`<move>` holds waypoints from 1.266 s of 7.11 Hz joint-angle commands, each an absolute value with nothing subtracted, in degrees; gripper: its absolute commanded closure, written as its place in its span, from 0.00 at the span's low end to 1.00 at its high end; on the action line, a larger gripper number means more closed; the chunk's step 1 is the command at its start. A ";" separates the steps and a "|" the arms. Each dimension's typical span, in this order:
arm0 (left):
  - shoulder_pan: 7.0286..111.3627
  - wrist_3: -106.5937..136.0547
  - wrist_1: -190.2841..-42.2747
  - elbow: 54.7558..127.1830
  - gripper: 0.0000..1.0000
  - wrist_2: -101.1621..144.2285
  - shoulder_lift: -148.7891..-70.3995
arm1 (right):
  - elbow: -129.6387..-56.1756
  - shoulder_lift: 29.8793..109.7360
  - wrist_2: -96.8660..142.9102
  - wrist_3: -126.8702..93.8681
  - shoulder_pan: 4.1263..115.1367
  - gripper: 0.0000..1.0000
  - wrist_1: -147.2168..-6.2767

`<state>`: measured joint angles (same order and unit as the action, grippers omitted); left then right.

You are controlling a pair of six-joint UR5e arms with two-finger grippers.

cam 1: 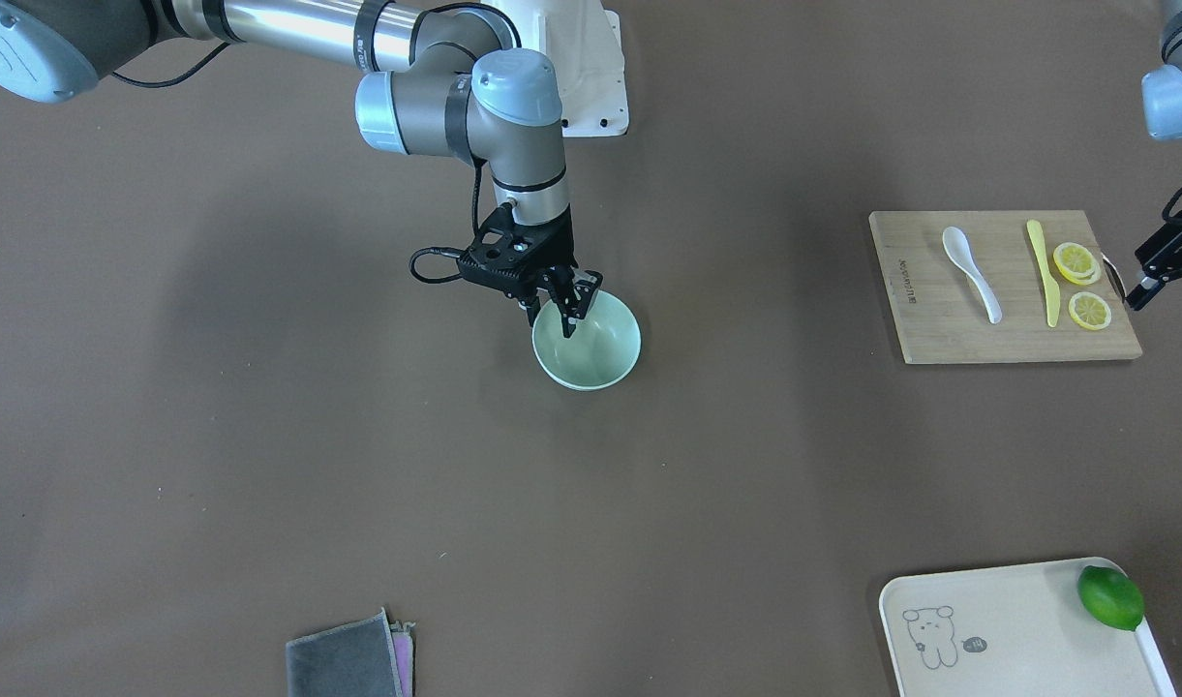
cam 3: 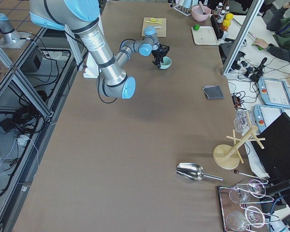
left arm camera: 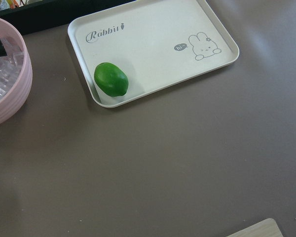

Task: Place spoon in bowl
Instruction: 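Slide the pale green bowl with the right gripper toward the table center, then release the bowl and retract the right arm while the left arm reaches out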

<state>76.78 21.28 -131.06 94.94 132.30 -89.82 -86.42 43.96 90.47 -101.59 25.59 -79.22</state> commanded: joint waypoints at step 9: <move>51.25 72.95 -142.82 100.63 0.02 119.81 -78.77 | -92.99 77.67 139.04 -20.08 81.37 0.00 -79.01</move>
<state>54.56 72.10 -142.82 100.47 123.41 -81.04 -93.11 73.43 137.13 -27.72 77.56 -79.04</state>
